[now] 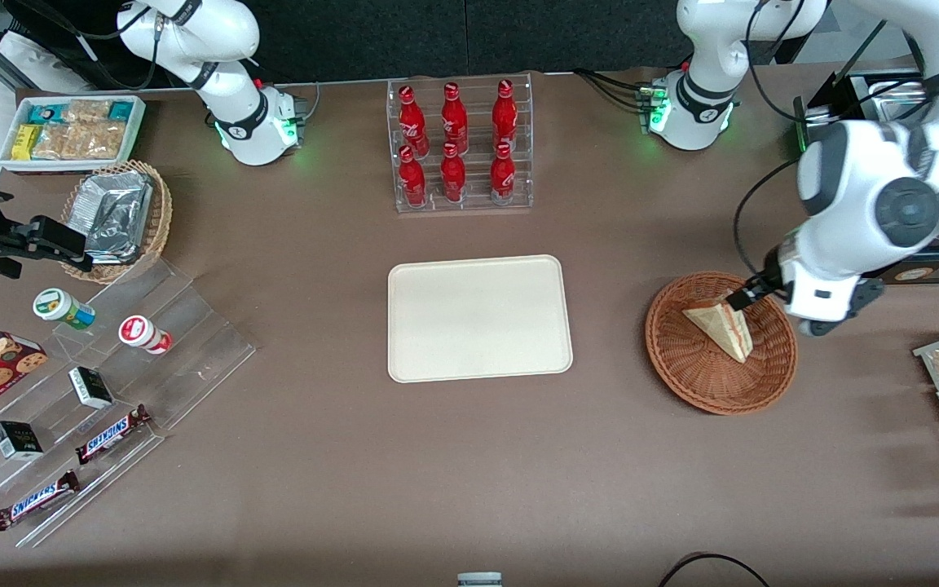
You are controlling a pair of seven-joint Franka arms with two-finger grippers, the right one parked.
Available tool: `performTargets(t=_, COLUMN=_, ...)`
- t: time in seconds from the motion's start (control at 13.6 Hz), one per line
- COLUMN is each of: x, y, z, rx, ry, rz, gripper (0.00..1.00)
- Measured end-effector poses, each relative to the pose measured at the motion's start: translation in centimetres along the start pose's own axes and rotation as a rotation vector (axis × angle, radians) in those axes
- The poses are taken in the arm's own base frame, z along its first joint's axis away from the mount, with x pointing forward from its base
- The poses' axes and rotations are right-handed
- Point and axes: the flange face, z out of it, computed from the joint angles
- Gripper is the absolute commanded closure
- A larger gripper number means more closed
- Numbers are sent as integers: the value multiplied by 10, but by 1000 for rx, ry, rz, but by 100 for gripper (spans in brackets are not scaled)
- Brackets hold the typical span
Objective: Place sandwich from basket to tray
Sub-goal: 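Lower the open left gripper over the wrapped sandwich in the wicker basket, then close the left gripper on the sandwich's wrapped end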
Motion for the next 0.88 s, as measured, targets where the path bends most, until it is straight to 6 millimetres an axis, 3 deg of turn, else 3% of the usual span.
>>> performTargets(t=0.22, x=-7, y=-4, z=32, rx=-19, ry=19, rz=-48, gripper=0)
performTargets(t=0.51, x=-4, y=-10, z=44, rx=-52, ry=49, rz=-83, gripper=0)
performTargets(t=0.88, x=-2, y=-9, z=73, rx=-61, ry=54, rz=-91, gripper=0)
